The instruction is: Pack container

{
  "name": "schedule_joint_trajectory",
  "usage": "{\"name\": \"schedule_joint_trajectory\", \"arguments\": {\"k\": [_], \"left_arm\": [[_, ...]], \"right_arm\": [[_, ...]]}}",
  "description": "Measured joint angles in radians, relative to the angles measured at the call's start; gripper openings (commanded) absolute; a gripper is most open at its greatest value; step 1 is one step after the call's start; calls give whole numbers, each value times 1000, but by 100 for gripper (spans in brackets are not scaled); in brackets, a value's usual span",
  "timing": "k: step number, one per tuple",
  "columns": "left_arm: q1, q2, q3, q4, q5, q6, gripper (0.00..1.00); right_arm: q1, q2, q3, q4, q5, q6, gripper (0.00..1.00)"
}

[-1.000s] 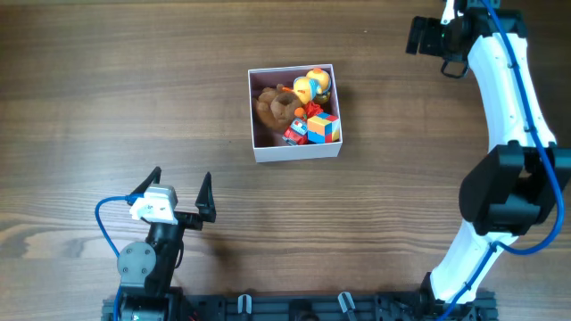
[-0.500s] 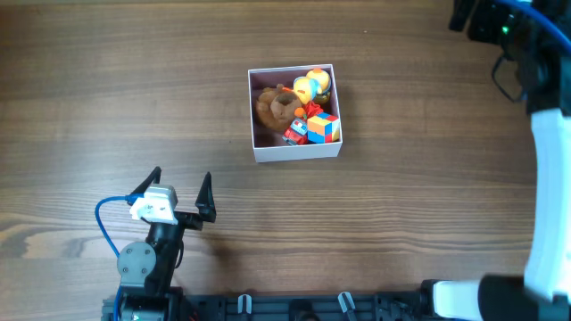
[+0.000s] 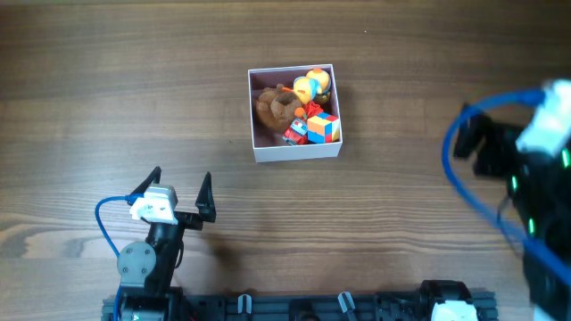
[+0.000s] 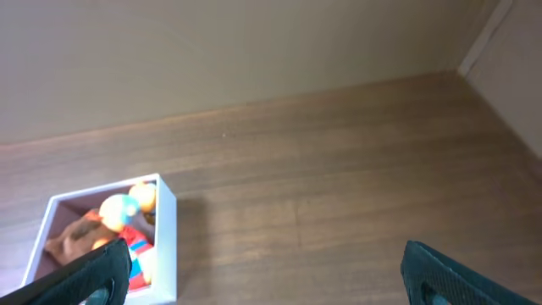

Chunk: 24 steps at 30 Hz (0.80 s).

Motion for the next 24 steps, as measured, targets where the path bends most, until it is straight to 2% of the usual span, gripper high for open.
{"name": "schedule_joint_trajectory", "arguments": {"k": [3,7,9,14,24], "left_arm": [[0,0,0,0,0,0,100],[0,0,0,0,0,0,100],[0,0,0,0,0,0,100],[0,0,0,0,0,0,100],[0,0,0,0,0,0,100]], "right_arm": [[0,-131,-23,-60,0,0,100],[0,-229,-65,-51,1,0,100],[0,-264,-115,37,0,4,100],[0,-379,-320,445,-74,78,100],[0,-589,-772,617,-128,219,100]]}}
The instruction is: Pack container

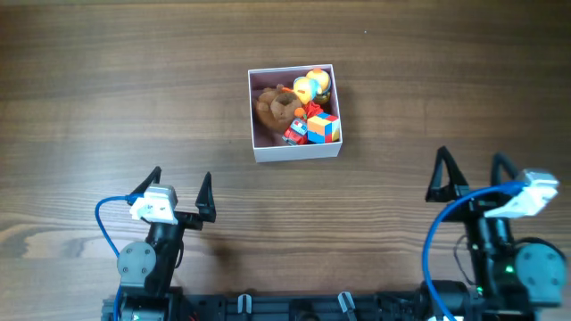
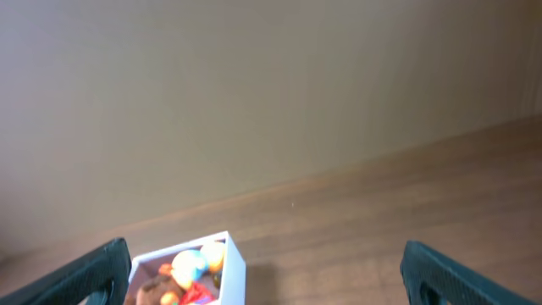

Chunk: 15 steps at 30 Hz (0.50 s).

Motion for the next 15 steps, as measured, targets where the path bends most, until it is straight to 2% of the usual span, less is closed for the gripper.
{"name": "schedule_joint_trajectory", "arguments": {"k": [7,15], "left_arm": [[0,0,0,0,0,0,100],[0,0,0,0,0,0,100]], "right_arm": [[0,-133,-185,93,1,-92,100],[0,-215,-309,198,-63,-346,100]]}}
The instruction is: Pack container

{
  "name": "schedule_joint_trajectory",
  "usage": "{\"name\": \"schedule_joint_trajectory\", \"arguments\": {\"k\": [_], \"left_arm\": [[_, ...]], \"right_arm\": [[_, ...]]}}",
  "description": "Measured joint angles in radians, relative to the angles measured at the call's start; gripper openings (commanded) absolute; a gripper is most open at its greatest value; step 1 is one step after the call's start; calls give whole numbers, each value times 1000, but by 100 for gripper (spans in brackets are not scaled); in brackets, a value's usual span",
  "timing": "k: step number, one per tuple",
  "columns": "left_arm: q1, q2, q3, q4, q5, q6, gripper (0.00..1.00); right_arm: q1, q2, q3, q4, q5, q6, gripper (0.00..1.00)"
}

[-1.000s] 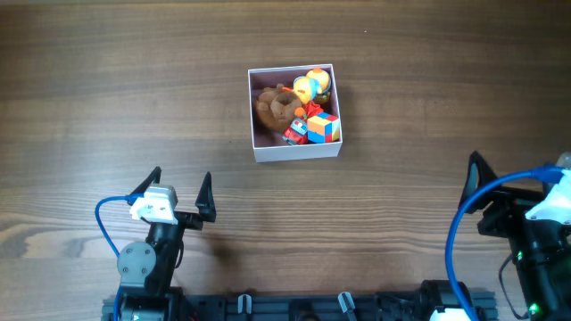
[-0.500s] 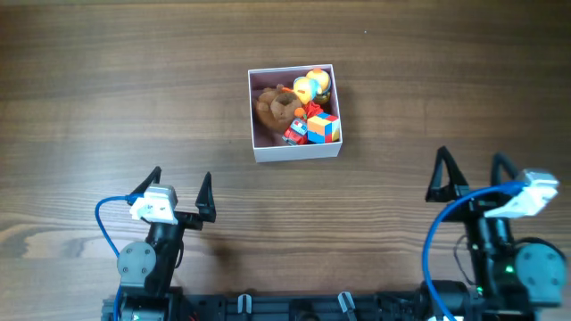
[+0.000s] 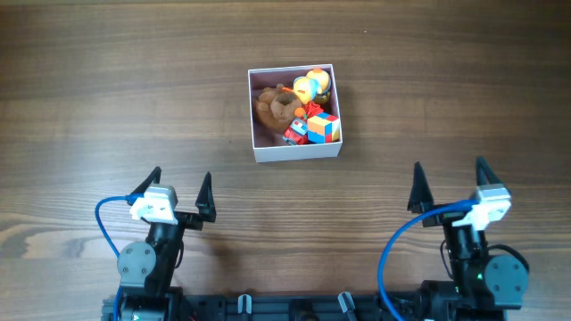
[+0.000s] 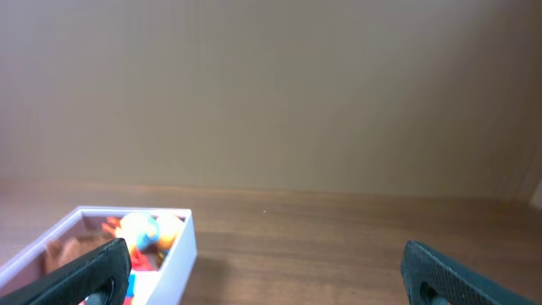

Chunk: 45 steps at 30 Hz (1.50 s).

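Observation:
A white square container (image 3: 328,151) stands on the wooden table at centre back. It holds a brown plush toy (image 3: 277,109), an orange-and-blue ball toy (image 3: 312,85) and a multicoloured cube (image 3: 324,127). In the right wrist view the container (image 4: 174,258) sits at the lower left. My left gripper (image 3: 179,186) stands open at the front left, empty. Near the front right my right gripper (image 3: 449,181) is open too, nothing between its fingers (image 4: 436,275).
A plain beige wall (image 4: 271,85) rises behind the table's far edge. Blue cables loop beside both arm bases at the front edge (image 3: 393,267).
My right arm has shifted left and turned, so its fingers now point straight back. The left arm and the container's contents have not changed.
At first my right arm was raised and blurred at the far right of the table. Then it stood low at the front right, jaws open. Now it rests a bit further left, squared to the table. The container stayed in place throughout.

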Motion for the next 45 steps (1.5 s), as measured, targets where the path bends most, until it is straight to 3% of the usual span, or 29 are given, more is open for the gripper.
{"name": "schedule_joint_trajectory", "arguments": {"k": [6,17,45], "left_arm": [[0,0,0,0,0,0,100],[0,0,0,0,0,0,100],[0,0,0,0,0,0,100]], "right_arm": [[0,-1,-75,73,-14,-51,100],[0,-2,-225,154,83,195,100],[0,-2,-240,153,84,196,100]]}}
